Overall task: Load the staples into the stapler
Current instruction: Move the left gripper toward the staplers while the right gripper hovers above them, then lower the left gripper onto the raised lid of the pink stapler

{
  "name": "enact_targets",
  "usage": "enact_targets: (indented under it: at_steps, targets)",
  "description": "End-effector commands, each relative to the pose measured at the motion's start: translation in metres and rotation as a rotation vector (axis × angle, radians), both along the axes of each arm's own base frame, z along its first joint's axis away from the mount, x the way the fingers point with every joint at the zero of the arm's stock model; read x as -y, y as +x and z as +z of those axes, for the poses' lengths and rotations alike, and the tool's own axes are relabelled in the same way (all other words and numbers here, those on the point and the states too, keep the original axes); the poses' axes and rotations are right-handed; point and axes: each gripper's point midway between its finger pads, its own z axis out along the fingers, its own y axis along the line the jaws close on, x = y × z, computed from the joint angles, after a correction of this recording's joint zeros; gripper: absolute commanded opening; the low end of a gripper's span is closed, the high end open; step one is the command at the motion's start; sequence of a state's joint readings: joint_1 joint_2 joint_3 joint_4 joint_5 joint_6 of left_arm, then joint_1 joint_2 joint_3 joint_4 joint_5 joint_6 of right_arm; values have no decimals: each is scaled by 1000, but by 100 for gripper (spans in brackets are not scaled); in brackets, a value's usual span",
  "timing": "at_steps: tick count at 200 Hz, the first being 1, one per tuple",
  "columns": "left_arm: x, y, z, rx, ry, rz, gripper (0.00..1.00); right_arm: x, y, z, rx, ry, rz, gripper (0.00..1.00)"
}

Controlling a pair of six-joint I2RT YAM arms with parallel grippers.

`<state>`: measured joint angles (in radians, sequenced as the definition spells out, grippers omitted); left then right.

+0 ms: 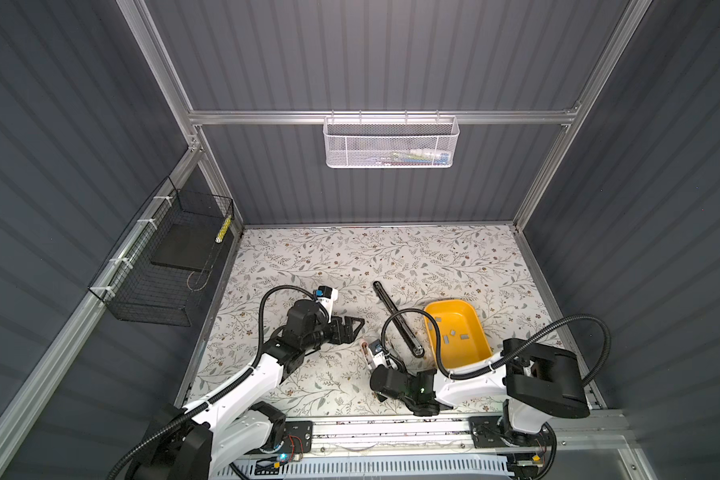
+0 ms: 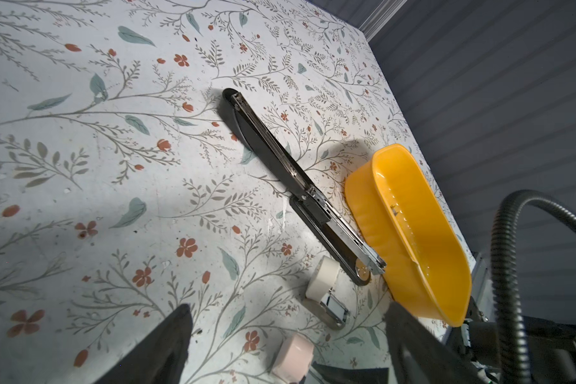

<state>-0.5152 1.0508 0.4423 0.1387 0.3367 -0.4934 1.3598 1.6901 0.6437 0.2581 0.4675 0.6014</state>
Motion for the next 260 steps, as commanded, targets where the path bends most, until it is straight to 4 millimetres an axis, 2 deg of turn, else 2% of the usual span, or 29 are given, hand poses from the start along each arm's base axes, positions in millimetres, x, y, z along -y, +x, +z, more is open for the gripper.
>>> enact_targets:
  at_steps: [1,15,26,50,93,144,172,198,235,260]
  targets:
    - [4,-13,-11,-43,-30,-58,80,3,-14,-29,-53,-41,66,19]
    - [5,-19,-18,-70,-36,-72,75,0,-16,-30,-59,-24,71,18]
    - [5,-24,-23,-85,-50,-82,74,-2,-16,-31,-60,-21,76,18]
    - [13,-30,-25,-85,-98,-132,64,-4,-16,-33,-62,-4,74,17]
    - [33,-39,-31,-89,-111,-225,62,-11,-15,-29,-53,19,83,16]
    - [51,-69,-30,-46,-131,-342,61,-19,-14,-33,-67,56,79,16]
    - [44,-84,-48,-71,-128,-317,60,-18,-12,-30,-66,77,68,17]
    - [45,-95,-48,-75,-176,-340,56,-16,-10,-26,-54,92,62,19]
    - [45,-98,-41,-45,-184,-351,58,-15,-9,-24,-52,100,55,24]
    - [36,-89,-54,-68,-98,-278,59,-15,-10,-17,-49,110,65,33]
